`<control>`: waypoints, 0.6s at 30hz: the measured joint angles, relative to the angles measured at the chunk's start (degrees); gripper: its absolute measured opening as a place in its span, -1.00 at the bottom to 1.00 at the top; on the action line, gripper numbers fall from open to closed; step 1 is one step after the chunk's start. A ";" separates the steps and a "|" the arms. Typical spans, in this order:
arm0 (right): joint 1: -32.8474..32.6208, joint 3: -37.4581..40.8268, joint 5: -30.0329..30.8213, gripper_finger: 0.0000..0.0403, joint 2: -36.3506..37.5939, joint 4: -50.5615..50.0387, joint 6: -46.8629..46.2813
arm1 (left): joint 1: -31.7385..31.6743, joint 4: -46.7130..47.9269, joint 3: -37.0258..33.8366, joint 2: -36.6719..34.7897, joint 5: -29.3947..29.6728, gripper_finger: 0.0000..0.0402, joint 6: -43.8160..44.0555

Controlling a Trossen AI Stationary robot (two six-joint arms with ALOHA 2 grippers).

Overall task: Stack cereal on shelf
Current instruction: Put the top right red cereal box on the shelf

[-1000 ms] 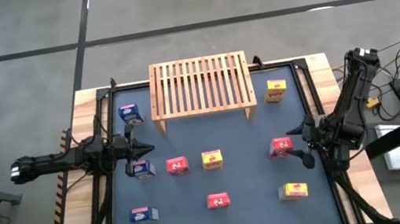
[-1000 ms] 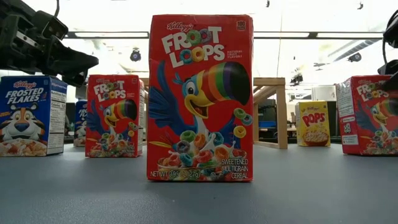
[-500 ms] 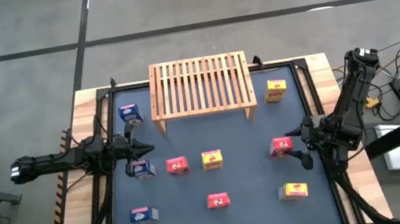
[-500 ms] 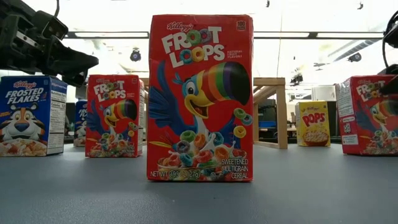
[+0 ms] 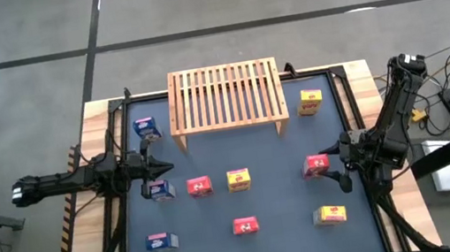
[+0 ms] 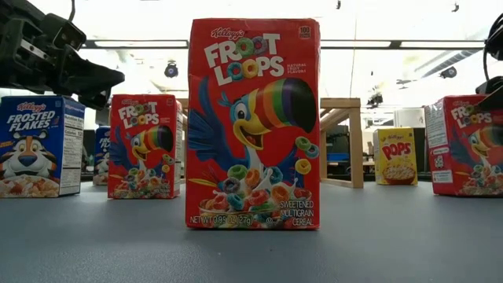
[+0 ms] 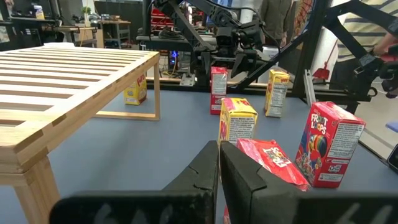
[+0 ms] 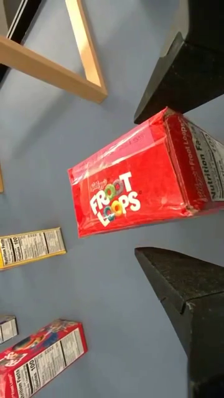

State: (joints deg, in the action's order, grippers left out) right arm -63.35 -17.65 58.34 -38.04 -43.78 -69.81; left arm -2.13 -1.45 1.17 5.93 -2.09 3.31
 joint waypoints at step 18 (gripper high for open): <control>0.00 0.00 0.21 -0.10 0.00 1.75 3.10 | 0.00 -0.02 0.00 -0.01 -0.01 -1.00 0.01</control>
State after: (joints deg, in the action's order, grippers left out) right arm -63.35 -17.65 58.54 -38.04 -42.03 -66.71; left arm -2.13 -1.47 1.17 5.92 -2.10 3.32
